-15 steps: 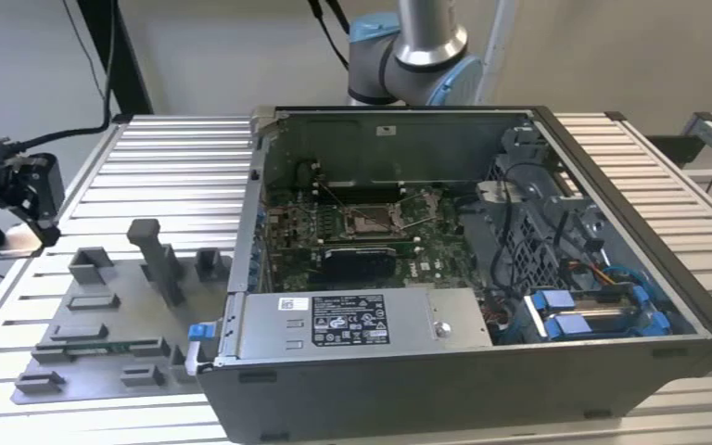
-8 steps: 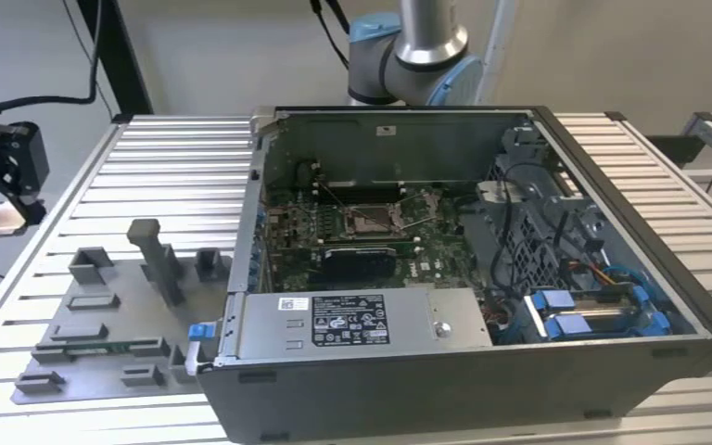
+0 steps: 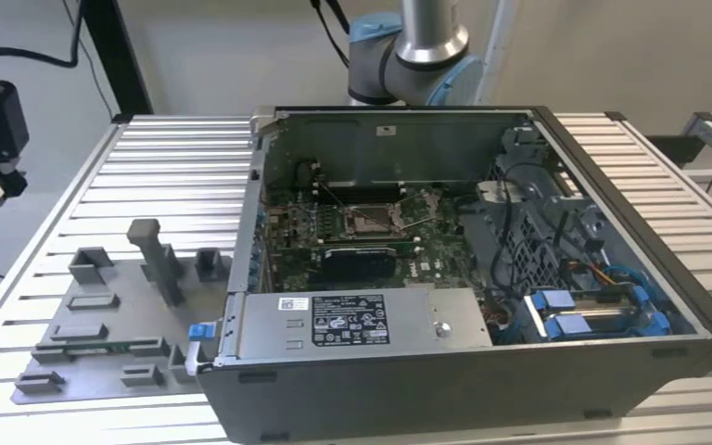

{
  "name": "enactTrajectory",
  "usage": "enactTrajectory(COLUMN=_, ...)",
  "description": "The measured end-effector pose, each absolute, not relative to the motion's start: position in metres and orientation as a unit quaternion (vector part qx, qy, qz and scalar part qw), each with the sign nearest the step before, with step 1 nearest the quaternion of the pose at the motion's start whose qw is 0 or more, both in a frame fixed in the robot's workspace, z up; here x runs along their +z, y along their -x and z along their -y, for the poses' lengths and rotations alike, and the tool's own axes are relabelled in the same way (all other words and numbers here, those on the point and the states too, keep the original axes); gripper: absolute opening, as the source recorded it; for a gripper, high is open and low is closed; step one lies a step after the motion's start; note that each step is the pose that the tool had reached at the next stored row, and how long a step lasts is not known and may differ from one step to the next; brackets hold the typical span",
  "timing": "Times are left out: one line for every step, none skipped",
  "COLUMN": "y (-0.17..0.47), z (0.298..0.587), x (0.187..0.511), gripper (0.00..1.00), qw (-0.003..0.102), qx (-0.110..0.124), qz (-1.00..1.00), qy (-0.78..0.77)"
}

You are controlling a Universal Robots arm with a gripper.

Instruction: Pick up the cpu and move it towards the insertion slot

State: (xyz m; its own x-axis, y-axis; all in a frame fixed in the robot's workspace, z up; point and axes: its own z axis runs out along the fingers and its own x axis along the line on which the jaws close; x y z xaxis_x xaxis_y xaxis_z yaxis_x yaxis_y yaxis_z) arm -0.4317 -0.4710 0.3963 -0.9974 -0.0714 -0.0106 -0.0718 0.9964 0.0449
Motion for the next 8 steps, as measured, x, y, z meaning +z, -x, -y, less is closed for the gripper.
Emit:
enactTrajectory(y=0.432, z=0.471, x=0.401, gripper=0.00, qw=0.004, qx=0.023, qz=-0.999, qy=0.036)
enactTrajectory(y=0.432, z=0.471, x=0.405, gripper=0.00, qw=0.004, qx=0.023, qz=-0.999, qy=0.036)
enactTrajectory(y=0.432, z=0.471, x=0.410, gripper=0.00, qw=0.005, qx=0.023, qz=-0.999, qy=0.036)
enactTrajectory(y=0.432, z=0.471, x=0.415, gripper=0.00, qw=0.005, qx=0.023, qz=-0.999, qy=0.036)
enactTrajectory(y=0.432, z=0.471, x=0.419, gripper=0.00, qw=0.004, qx=0.023, qz=-0.999, qy=0.036)
enactTrajectory(y=0.432, z=0.471, x=0.424, gripper=0.00, qw=0.005, qx=0.023, qz=-0.999, qy=0.036)
enactTrajectory(y=0.432, z=0.471, x=0.428, gripper=0.00, qw=0.004, qx=0.023, qz=-0.999, qy=0.036)
enactTrajectory(y=0.432, z=0.471, x=0.431, gripper=0.00, qw=0.005, qx=0.023, qz=-0.999, qy=0.036)
